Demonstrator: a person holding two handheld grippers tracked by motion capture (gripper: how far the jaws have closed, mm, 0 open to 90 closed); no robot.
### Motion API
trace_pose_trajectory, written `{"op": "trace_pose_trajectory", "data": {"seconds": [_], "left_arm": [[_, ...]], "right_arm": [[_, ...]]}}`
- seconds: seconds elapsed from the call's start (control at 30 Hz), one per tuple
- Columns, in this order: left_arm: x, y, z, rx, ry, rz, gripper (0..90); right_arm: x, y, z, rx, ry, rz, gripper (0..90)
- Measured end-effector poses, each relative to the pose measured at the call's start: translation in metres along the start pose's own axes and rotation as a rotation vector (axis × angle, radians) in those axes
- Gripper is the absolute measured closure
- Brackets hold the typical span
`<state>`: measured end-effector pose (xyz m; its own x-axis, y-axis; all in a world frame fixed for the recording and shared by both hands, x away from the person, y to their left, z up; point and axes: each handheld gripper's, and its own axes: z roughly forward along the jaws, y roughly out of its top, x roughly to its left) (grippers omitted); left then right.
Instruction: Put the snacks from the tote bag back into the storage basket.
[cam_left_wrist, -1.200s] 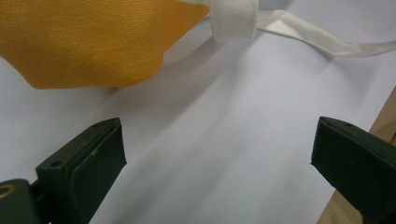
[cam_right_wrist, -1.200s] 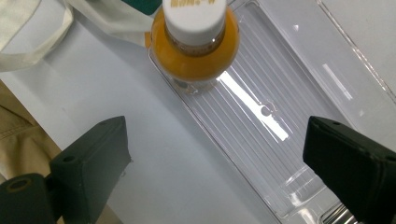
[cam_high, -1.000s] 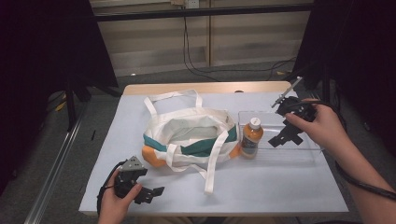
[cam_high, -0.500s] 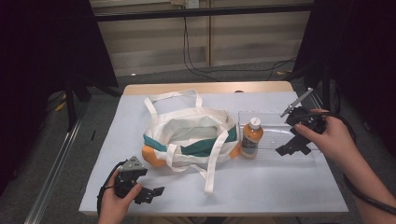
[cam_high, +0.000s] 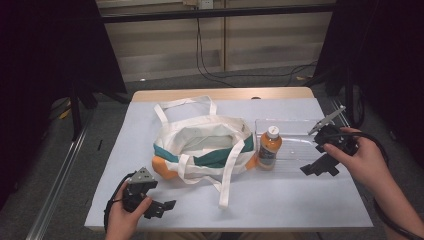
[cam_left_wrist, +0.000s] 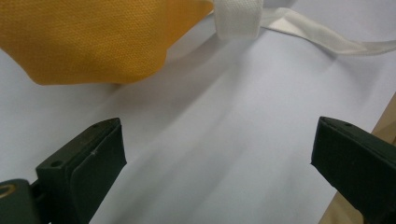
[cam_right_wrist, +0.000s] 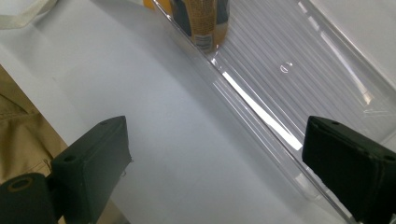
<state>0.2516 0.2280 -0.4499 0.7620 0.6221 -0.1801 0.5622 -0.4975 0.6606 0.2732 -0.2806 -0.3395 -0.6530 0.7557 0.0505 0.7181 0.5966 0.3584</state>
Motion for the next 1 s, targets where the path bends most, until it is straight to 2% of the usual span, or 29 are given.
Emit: {"op": "trace_pose_trajectory", "data": {"seconds": [0.47,0.57,0.87,0.93,1.0], "left_arm": [[0.0,0.0,0.0,-0.002,0.004,-0.004,2.8],[0.0,0.0,0.0,0.002,0.003,-0.002,2.8],[0.0,0.0,0.001,0.003,0.004,-0.005,2.8],[0.001,0.0,0.0,0.017,0.003,-0.002,2.8],[0.0,0.0,0.0,0.002,0.004,-0.004,2.8]], "right_arm": [[0.003,-0.018,0.015,-0.032,0.015,0.018,7.8],[0.004,-0.023,0.017,-0.038,0.021,0.035,7.8],[0.005,-0.034,0.023,-0.058,0.017,0.039,7.8],[0.007,-0.035,0.025,-0.065,0.012,0.053,7.8],[0.008,-0.037,0.026,-0.049,0.018,0.044,7.8]]}}
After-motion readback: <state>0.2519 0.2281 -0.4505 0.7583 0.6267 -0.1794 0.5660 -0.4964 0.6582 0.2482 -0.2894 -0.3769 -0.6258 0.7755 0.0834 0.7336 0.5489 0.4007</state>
